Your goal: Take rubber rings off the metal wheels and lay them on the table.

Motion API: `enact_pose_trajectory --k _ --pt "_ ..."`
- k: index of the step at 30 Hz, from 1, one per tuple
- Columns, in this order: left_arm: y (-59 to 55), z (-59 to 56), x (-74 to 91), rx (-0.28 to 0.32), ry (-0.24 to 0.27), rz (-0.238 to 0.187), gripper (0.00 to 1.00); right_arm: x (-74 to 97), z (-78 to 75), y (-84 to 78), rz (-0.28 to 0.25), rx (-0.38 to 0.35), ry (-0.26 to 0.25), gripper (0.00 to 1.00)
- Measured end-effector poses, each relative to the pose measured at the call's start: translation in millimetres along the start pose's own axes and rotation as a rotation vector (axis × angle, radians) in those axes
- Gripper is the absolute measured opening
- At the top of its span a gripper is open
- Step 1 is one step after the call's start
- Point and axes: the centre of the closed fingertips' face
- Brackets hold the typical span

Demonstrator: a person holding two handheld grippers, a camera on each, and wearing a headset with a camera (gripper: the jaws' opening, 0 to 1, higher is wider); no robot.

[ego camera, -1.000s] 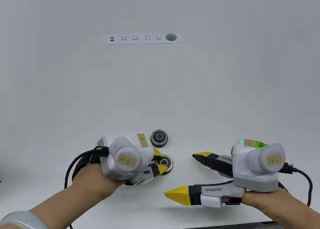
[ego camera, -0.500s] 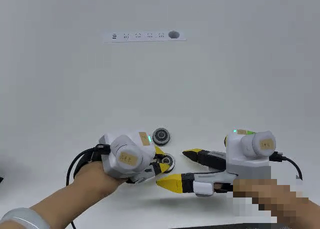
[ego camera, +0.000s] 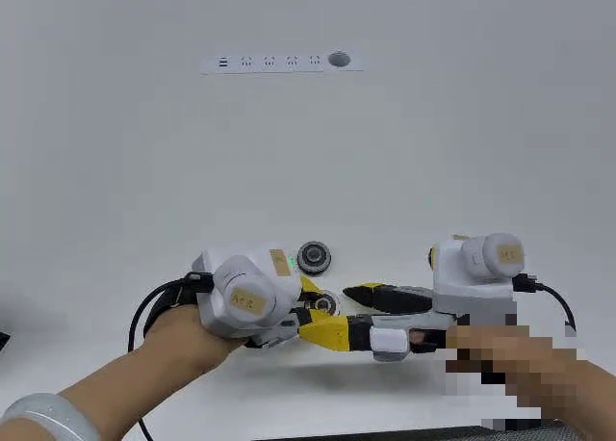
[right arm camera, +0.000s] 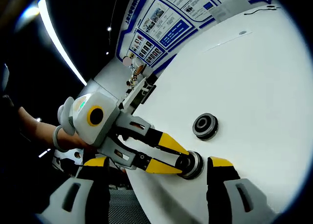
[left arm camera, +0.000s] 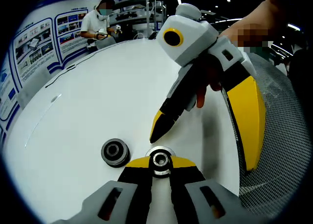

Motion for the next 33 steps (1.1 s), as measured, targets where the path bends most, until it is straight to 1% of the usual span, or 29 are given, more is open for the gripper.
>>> enact_pose_trajectory --k 11,15,33 --pt "0.2 0.0 0.1 -0.003 -0.004 -0.003 0.12 -2.9 1.7 -2.0 0.029 -0.034 0.029 0.82" --pt "0.1 0.0 0.1 -0.004 -0.004 -0.005 0.12 -4.2 3.3 -5.5 0.05 -0.037 0.043 0.81" --pt "-0.1 0.2 0.1 -0.003 -0.005 -0.004 0.12 2.4 6.4 -4.6 0.046 -0.043 0.062 0.81"
Point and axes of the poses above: the centre of the closed fingertips' face, and the gripper's own axes: x roughly backward along the fingers, z roughly to its left, y roughly out of its top, and after that the axes turned 15 degrees about -y, right-handed
